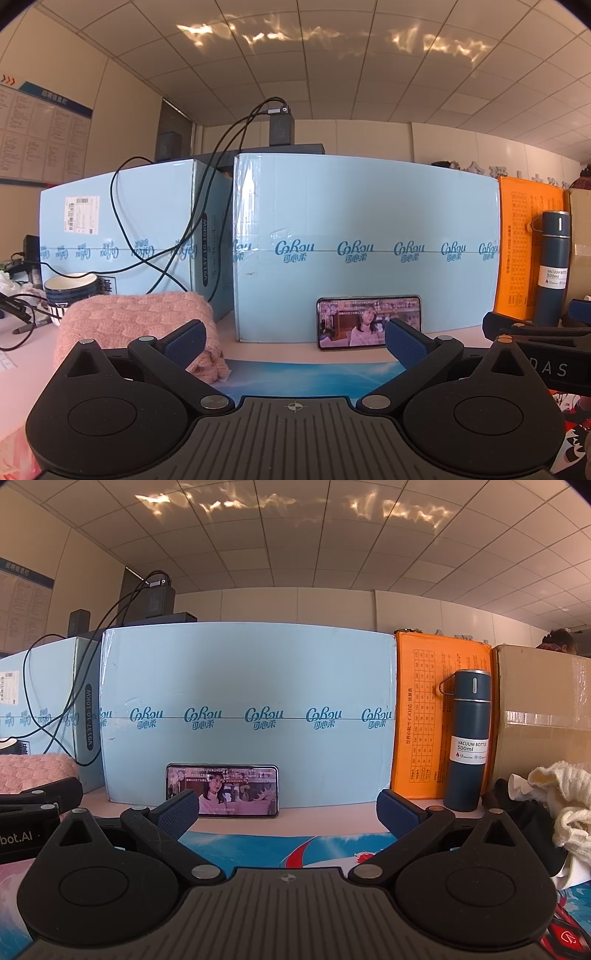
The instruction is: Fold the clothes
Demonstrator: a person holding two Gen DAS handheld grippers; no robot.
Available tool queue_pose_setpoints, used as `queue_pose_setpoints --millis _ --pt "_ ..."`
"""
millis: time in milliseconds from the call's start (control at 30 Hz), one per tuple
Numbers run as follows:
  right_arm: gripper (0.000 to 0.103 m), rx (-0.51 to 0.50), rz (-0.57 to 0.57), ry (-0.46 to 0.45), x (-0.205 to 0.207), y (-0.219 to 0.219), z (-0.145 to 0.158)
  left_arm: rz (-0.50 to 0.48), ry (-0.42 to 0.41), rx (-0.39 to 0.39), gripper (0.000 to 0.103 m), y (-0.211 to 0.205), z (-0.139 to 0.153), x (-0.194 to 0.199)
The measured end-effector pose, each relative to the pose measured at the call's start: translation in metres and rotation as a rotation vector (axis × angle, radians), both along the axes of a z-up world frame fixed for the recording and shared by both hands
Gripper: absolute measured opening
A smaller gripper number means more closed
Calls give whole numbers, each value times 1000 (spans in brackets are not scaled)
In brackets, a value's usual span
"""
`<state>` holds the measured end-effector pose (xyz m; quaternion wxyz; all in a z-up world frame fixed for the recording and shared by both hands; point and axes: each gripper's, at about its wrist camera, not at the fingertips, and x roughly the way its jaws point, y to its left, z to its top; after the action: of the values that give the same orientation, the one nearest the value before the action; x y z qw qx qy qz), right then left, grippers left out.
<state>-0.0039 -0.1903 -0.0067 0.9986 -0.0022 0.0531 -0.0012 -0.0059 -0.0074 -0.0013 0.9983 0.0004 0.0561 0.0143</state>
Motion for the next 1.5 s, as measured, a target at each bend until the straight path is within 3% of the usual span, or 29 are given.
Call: queue_pose_setpoints --millis 1500 --pt "103 -5 10 8 0 1 -1 -2 -7 6 103 0 0 -2"
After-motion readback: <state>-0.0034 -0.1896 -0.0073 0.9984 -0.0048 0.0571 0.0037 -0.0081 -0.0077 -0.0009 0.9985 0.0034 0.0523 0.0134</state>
